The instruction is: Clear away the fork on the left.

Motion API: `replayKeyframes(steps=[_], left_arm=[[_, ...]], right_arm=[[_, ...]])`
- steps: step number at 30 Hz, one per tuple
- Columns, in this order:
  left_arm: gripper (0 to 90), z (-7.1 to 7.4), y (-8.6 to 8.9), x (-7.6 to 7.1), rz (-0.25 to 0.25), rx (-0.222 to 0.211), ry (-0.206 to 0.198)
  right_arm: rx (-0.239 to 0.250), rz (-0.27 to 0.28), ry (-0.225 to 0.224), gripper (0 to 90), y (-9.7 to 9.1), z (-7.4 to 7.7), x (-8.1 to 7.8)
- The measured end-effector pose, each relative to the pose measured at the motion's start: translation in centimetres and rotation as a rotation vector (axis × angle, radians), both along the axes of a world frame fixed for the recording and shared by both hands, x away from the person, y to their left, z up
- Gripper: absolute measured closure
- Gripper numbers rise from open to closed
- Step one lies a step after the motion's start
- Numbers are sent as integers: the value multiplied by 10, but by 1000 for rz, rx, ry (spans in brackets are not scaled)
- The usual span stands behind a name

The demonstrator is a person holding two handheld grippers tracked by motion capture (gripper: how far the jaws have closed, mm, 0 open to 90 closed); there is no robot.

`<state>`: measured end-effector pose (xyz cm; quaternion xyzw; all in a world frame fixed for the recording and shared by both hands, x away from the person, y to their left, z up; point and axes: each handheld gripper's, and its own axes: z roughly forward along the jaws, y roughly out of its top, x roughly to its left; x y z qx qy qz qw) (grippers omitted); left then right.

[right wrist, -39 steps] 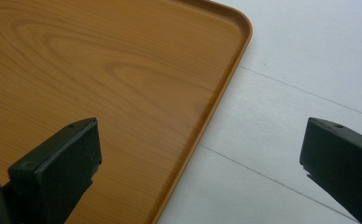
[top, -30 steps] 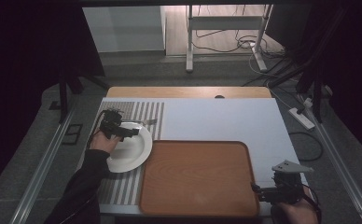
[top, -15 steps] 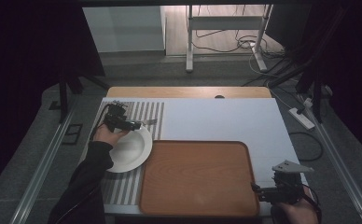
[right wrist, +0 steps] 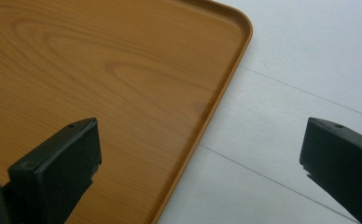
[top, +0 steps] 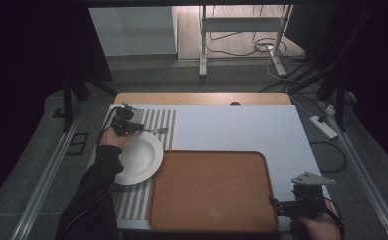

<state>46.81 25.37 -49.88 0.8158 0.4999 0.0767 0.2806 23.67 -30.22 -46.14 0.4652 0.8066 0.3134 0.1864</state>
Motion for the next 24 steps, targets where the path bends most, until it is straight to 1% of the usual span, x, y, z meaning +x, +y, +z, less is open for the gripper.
replayKeyframes(steps=[1,2,4,5,8,10,11,12,13,15,20,21,22,24], left_arm=[[893,-1,0,5,7,2,2],[893,-1,0,5,7,2,2],[893,-4,0,13,16,25,7],[893,-4,0,13,16,25,7],[893,-8,2,21,33,55,20],[893,-10,5,26,45,72,30],[893,-11,10,31,62,82,39],[893,-11,10,31,62,82,39],[893,-13,14,36,79,85,49],[893,-14,16,38,86,91,55],[893,-19,27,45,118,142,85],[893,-22,31,47,123,162,98],[893,-22,31,47,123,162,98],[893,-25,33,47,124,179,114]], right_arm=[[-1,1,1,0,0,0,0],[-1,1,1,0,0,0,0],[-1,2,2,0,0,0,0],[0,2,3,0,0,0,0],[0,2,3,0,0,0,0],[-1,3,3,0,0,0,0],[-1,4,3,0,0,0,0],[-1,4,3,0,0,0,0],[-3,4,5,0,0,0,1],[-4,5,7,0,0,0,1],[-1,5,7,0,0,0,1],[-2,5,7,0,0,0,1],[-2,5,7,0,0,0,1],[-5,5,7,0,0,0,1]])
